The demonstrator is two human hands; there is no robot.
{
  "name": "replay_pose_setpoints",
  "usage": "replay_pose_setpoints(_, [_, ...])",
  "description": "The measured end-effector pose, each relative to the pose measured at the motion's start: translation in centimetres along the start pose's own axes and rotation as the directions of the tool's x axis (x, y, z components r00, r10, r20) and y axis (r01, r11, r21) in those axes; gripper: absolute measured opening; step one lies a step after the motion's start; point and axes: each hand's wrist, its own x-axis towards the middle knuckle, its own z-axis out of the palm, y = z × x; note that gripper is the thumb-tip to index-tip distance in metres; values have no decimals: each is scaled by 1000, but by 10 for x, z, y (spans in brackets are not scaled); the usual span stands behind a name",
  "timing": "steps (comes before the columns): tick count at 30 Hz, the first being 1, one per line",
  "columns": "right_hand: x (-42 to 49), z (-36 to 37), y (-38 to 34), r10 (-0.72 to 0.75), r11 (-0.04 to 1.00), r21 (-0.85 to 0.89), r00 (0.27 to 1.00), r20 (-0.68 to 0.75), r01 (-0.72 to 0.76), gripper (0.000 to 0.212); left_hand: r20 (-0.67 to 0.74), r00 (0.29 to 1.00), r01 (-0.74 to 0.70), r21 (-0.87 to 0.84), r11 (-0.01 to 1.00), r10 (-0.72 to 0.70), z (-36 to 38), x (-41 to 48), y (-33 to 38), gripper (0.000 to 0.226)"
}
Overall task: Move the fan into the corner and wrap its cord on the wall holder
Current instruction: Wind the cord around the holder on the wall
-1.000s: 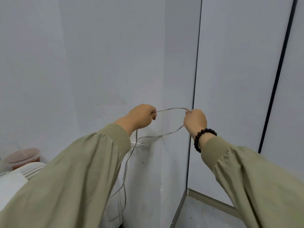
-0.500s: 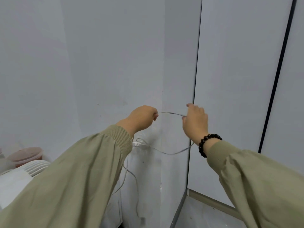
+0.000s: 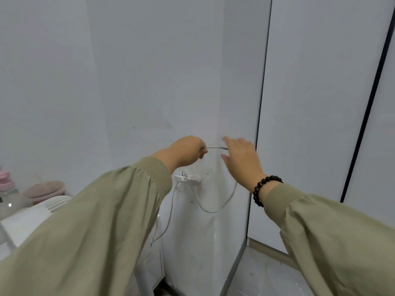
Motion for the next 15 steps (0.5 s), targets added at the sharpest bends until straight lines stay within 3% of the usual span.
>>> replay_pose_setpoints(2, [0,2,-11,-81,996,-34,996,42,83,19,1,1000,8,-1,1000,-8,0,0,-2,29])
replay_pose_setpoints(3, [2,0,-11,-2,1000,10,997,72,2,21,-5,999,39,2,999,-39,0,-2,-8,25])
replay_pose_setpoints(5, [9,-3,0,317,931,146,939,130,-334,29,-20,986,165,45,985,-165,1,-8,-26,22])
replay_pose_setpoints(7, [12,-1,18,640,663,355,745,186,-659,28,-32,943,333,140,933,-332,3,-19,-44,23])
replay_pose_setpoints(8, [11,-2,22,743,492,456,631,224,-742,28,-38,913,406,167,898,-406,3,-23,-51,26])
replay_pose_setpoints(9, [8,0,23,788,395,516,569,235,-760,26,-56,886,463,151,873,-460,4,-25,-56,32])
replay_pose_setpoints(10, [4,2,21,788,380,524,563,247,-762,23,-89,863,503,83,860,-497,3,-25,-60,39])
replay_pose_setpoints(12, [-2,2,10,725,429,516,624,293,-741,27,-188,817,523,-155,838,-545,-1,-19,-63,49])
replay_pose_setpoints(15, [-5,3,-5,657,431,575,679,329,-695,27,-206,805,415,-476,775,-557,-14,-14,-58,56])
